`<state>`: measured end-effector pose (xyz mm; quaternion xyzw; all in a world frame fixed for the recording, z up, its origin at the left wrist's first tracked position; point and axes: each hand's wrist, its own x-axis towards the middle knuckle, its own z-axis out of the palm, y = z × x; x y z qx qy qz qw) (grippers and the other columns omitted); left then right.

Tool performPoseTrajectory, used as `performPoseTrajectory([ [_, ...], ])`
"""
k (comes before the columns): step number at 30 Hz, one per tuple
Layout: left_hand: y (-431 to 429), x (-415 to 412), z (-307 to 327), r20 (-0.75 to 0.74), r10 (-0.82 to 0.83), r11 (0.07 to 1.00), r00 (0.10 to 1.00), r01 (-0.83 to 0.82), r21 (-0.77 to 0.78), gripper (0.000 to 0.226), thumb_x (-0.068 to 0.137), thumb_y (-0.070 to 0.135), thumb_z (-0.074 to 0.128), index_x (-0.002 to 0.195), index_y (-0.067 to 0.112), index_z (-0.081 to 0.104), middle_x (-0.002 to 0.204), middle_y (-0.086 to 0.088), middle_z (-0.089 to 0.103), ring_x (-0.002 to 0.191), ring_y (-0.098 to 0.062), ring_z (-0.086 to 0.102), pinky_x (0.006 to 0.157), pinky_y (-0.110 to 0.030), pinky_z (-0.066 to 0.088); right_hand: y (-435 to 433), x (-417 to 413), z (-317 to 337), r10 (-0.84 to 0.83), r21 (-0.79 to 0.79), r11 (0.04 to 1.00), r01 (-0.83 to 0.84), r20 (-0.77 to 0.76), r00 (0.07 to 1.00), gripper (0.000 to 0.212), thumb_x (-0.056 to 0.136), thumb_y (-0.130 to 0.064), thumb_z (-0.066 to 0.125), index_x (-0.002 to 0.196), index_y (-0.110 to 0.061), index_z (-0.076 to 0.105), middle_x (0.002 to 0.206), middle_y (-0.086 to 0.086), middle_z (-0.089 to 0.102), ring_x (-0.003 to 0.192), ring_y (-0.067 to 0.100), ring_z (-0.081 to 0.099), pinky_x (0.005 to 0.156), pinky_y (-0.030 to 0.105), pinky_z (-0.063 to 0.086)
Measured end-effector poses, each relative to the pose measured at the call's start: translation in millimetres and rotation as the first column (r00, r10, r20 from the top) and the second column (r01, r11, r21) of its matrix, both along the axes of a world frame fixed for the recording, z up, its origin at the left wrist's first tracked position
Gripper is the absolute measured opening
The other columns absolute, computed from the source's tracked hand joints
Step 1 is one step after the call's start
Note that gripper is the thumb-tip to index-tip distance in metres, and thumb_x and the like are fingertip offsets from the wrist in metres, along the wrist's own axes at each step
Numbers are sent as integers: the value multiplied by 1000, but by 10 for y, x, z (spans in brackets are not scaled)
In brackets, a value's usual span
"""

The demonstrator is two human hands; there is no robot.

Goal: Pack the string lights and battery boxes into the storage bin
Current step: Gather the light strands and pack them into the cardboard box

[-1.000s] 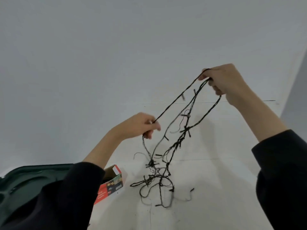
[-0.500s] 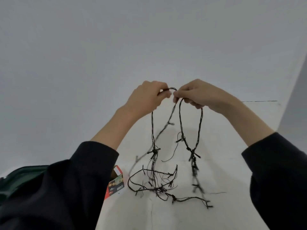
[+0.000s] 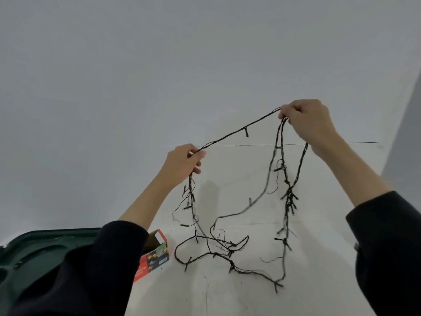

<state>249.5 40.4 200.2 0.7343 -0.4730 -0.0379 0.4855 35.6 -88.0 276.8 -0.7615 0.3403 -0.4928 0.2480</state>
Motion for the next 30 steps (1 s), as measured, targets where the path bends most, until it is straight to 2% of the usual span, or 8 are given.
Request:
performPoseTrajectory([
  [6, 64, 148, -121, 532, 174, 983, 829, -179, -43, 28, 93, 11, 49, 121, 16, 47, 102, -8, 55, 74, -29, 59, 70, -42, 50, -211, -102, 9, -137, 32, 991, 134, 208, 968, 28, 90, -11, 42, 72, -16, 62, 84, -5, 59, 56, 5, 44, 49, 15, 31],
  [9, 129, 326, -239, 331, 202, 970, 922, -236, 65, 16, 96, 14, 45, 103, 13, 60, 91, -7, 65, 73, -26, 64, 62, -32, 51, -280, -190, 19, -180, 54, 984, 172, 219, 959, 29, 90, -11, 42, 72, -17, 63, 89, -6, 60, 50, -2, 46, 48, 13, 32],
  [11, 140, 318, -210, -98, 133, 990, 986, -126, 68, 20, 98, 20, 45, 89, 12, 61, 80, -8, 64, 65, -21, 63, 51, -19, 48, -290, -177, -62, -211, 50, 978, 205, 178, 961, 29, 90, -8, 39, 83, -10, 67, 93, -5, 60, 62, 4, 51, 54, 19, 39],
  [13, 143, 215, -76, -456, 12, 998, 890, -36, -43, 30, 99, 27, 42, 81, 10, 59, 68, -8, 57, 45, -14, 56, 41, -18, 45, -300, -165, -146, -253, 18, 967, 252, 25, 967, 29, 91, -10, 41, 91, -6, 69, 92, 0, 62, 78, 19, 55, 68, 26, 42],
  [17, 29, -1, 266, -114, 90, 992, 989, -99, -76, 33, 96, 23, 44, 68, 15, 58, 60, 0, 52, 36, -2, 46, 38, -13, 34, -117, -128, -181, -48, 12, 998, 63, -506, 861, 45, 86, -39, 64, 125, -18, 56, 115, 11, 62, 109, 29, 55, 88, 35, 42],
  [22, -216, -431, 517, 253, 23, 999, 967, -12, -45, 26, 92, 32, 48, 80, 12, 61, 75, -2, 64, 66, -23, 58, 63, -31, 45, 386, 212, -232, 521, 323, 851, -413, -422, 742, 24, 84, -40, 66, 102, -24, 68, 68, -1, 49, 58, 10, 40, 47, 20, 28],
  [26, -146, -353, 403, 322, -17, 1000, 947, 15, 9, 20, 87, 39, 61, 87, 20, 58, 70, 4, 60, 60, -14, 53, 56, -25, 41, 289, 258, -210, 326, 148, 945, -292, -371, 870, 27, 91, -28, 56, 69, -18, 69, 59, -2, 49, 52, 10, 38, 44, 19, 28],
  [30, 57, -220, 133, -8, -310, 937, 951, 307, 169, 24, 86, 37, 65, 90, 14, 65, 61, 4, 61, 46, -9, 45, 45, -15, 38, 123, 172, -218, 148, 1, 986, -165, -449, 881, 25, 88, -27, 58, 66, -18, 67, 53, -3, 48, 51, 11, 41, 48, 21, 32],
])
